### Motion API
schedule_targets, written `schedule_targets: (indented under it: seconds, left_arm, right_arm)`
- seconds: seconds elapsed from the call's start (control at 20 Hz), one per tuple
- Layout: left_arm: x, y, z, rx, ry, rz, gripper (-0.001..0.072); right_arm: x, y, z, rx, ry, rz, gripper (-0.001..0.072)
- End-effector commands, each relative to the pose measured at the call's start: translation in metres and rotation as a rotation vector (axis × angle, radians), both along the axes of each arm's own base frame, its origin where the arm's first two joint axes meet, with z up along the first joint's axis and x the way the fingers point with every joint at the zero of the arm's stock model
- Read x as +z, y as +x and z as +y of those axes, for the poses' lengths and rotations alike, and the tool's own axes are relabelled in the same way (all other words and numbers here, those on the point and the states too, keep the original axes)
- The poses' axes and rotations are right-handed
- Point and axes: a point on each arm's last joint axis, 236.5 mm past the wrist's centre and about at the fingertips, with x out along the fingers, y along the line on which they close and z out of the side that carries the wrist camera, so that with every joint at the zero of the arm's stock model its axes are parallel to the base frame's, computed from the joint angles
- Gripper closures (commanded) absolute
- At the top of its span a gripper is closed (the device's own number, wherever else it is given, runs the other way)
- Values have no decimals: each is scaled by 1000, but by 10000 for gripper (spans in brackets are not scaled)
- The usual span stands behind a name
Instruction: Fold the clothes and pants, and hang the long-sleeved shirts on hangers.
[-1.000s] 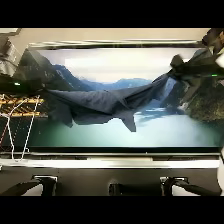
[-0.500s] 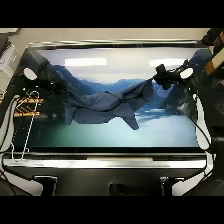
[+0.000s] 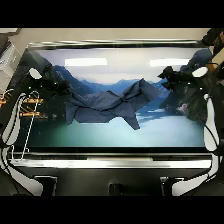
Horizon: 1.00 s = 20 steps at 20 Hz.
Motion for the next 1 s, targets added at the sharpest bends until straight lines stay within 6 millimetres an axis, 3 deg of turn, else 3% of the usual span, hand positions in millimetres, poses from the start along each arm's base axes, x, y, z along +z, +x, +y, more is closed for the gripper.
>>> schedule_targets:
  seconds: [0.0, 0.2, 0.45, 0.6, 0.95]
  left_arm:
    - [-2, -7, -3, -13, -10, 31, 689]
    - [-4, -17, -5, -33, -12, 69, 689]
    - [-4, -17, -5, -33, -12, 70, 689]
    - [-4, -17, -5, -33, -12, 70, 689]
    - [-4, -17, -5, -33, -12, 69, 688]
  right_arm:
    - [-12, -94, 14, 401, -5, 200, 214]
    - [-49, -160, 45, 586, 69, 388, 214]
    - [-96, -213, 92, 704, 108, 502, 215]
    - [-111, -224, 113, 742, 81, 504, 215]
    - [-117, -211, 137, 723, 71, 442, 214]
